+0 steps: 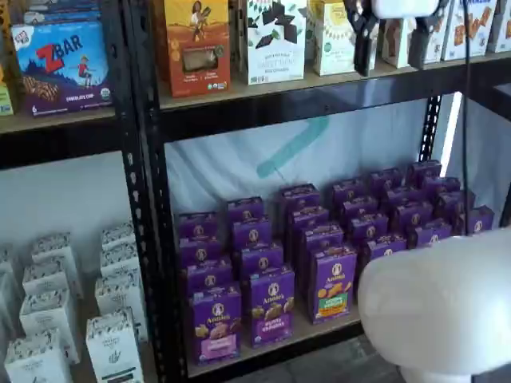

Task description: Pick up the purple box with a pink patch in the middle, on the bottom shelf, the first box from the left

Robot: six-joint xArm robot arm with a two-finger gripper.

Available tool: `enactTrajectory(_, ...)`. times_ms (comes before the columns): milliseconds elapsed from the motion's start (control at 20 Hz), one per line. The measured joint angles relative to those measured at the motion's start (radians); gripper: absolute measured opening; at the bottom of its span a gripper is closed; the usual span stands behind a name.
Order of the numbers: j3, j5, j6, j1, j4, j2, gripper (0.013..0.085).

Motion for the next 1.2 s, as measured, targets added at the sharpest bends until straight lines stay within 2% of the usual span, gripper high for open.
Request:
enactTrajectory(50,0.043,-0.082,0.013,0.023,-0.021,-0.041,0.0850)
enactTrajectory(100,0.048,-0.093,0.016,0.025,-0.022,-0.043,0.0850)
enactTrajectory(300,0.064,-0.125,0.036,0.045,-0.022,-0.026,0.0850)
enactTrajectory(650,0.099,-0.176,0.047,0.057,-0.022,-0.016,0.0850)
enactTrajectory(1200,0.182,-0.255,0.050,0.058,-0.016,-0.009,0.0850)
